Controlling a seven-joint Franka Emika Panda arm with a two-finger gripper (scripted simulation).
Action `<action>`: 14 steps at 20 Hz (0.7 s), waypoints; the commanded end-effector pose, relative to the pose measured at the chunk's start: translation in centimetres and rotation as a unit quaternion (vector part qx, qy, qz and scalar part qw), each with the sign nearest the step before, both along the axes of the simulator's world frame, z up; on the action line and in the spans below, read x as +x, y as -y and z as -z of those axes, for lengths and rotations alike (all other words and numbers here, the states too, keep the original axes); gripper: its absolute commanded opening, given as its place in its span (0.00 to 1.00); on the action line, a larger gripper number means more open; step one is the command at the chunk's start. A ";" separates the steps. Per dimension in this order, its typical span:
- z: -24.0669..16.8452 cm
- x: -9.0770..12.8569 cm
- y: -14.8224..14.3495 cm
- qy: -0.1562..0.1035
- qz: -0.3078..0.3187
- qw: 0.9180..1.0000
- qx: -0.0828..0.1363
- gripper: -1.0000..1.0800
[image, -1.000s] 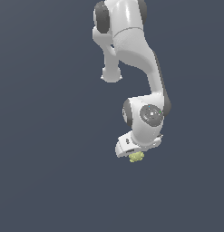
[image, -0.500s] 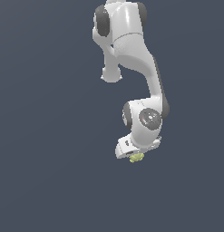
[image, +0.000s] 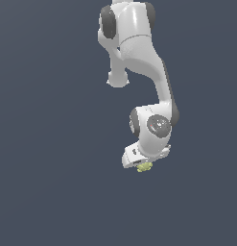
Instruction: Pick up the object and move it to a goal position.
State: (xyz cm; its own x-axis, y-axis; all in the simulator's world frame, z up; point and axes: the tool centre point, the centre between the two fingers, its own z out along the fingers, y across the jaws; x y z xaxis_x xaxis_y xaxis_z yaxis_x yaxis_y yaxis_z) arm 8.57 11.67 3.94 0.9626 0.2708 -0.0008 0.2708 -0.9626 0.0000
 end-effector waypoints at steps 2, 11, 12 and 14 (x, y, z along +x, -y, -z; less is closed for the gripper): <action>-0.3 0.0 0.4 0.000 0.000 1.000 0.000 0.00; -3.7 -0.8 4.8 0.000 0.000 1.000 0.000 0.00; -4.3 -0.9 5.7 0.000 0.000 1.000 0.000 0.00; -5.7 -1.2 7.4 0.000 0.000 1.000 0.000 0.00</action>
